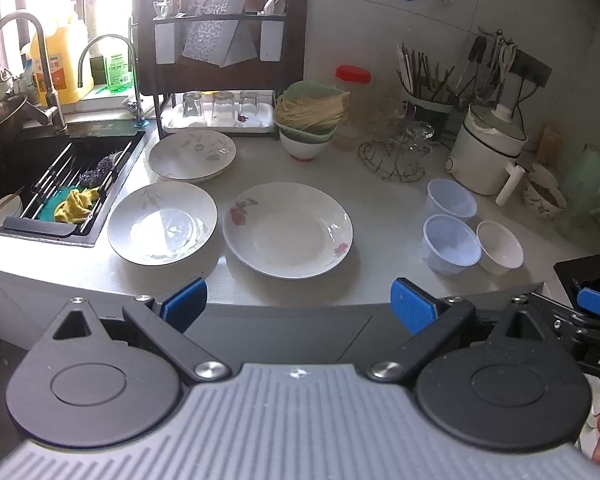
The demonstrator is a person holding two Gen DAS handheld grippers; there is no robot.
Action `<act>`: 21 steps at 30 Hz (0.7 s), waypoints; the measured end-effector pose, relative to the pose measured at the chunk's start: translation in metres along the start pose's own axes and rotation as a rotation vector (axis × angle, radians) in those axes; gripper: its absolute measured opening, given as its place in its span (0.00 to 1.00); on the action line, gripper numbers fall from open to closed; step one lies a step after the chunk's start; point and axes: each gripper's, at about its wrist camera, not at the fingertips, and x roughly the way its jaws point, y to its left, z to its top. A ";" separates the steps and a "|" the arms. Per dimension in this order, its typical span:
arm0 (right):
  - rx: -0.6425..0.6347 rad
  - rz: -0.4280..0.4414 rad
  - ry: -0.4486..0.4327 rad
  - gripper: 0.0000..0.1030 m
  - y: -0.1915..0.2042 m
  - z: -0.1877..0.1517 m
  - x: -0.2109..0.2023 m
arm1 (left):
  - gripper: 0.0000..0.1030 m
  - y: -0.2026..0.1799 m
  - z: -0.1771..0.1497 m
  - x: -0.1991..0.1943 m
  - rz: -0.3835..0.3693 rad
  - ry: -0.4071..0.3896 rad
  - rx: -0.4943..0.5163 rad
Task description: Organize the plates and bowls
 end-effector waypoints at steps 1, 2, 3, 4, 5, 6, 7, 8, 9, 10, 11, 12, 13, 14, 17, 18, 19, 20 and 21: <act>0.001 0.005 0.004 1.00 -0.001 0.000 0.001 | 0.97 0.000 -0.001 0.001 0.004 0.002 0.001; 0.000 0.008 0.010 1.00 -0.001 0.000 0.003 | 0.97 0.000 -0.001 0.002 0.008 0.004 -0.001; -0.001 0.009 0.016 1.00 -0.001 0.000 0.004 | 0.97 0.001 -0.001 0.003 0.007 0.005 -0.006; -0.002 0.010 0.019 1.00 -0.001 0.000 0.005 | 0.97 0.002 -0.001 0.003 0.004 0.006 -0.011; 0.000 0.012 0.020 1.00 0.000 0.001 0.006 | 0.97 0.003 0.000 0.004 0.003 0.006 -0.015; 0.003 0.015 0.017 1.00 0.000 0.002 0.006 | 0.97 0.004 0.001 0.005 0.005 0.006 -0.016; 0.006 0.020 0.014 1.00 0.000 0.003 0.007 | 0.97 0.005 0.002 0.005 0.009 0.006 -0.017; 0.007 0.026 0.016 1.00 0.000 0.003 0.008 | 0.97 0.006 0.002 0.006 0.010 0.003 -0.017; 0.005 0.032 0.019 1.00 0.001 0.004 0.009 | 0.97 0.008 0.003 0.006 0.011 0.002 -0.017; 0.003 0.039 0.023 1.00 0.003 0.004 0.011 | 0.97 0.008 0.004 0.007 0.014 0.004 -0.019; 0.001 0.046 0.025 1.00 0.004 0.004 0.012 | 0.97 0.010 0.005 0.007 0.014 0.005 -0.024; -0.003 0.055 0.027 1.00 0.005 0.004 0.013 | 0.97 0.011 0.006 0.008 0.013 0.008 -0.030; -0.008 0.071 0.025 1.00 0.007 0.004 0.013 | 0.97 0.013 0.007 0.010 0.010 0.011 -0.037; -0.009 0.086 0.023 1.00 0.008 0.005 0.013 | 0.97 0.014 0.008 0.011 0.006 0.016 -0.044; -0.014 0.102 0.014 1.00 0.010 0.007 0.012 | 0.97 0.017 0.010 0.018 0.003 0.033 -0.045; -0.010 0.108 0.013 1.00 0.010 0.007 0.013 | 0.97 0.017 0.011 0.020 0.003 0.037 -0.040; -0.003 0.114 0.017 1.00 0.010 0.008 0.015 | 0.97 0.017 0.011 0.022 0.001 0.038 -0.036; 0.003 0.116 0.022 1.00 0.011 0.008 0.019 | 0.97 0.017 0.011 0.024 -0.002 0.037 -0.033; 0.007 0.115 0.023 1.00 0.011 0.008 0.021 | 0.97 0.018 0.012 0.027 -0.005 0.038 -0.030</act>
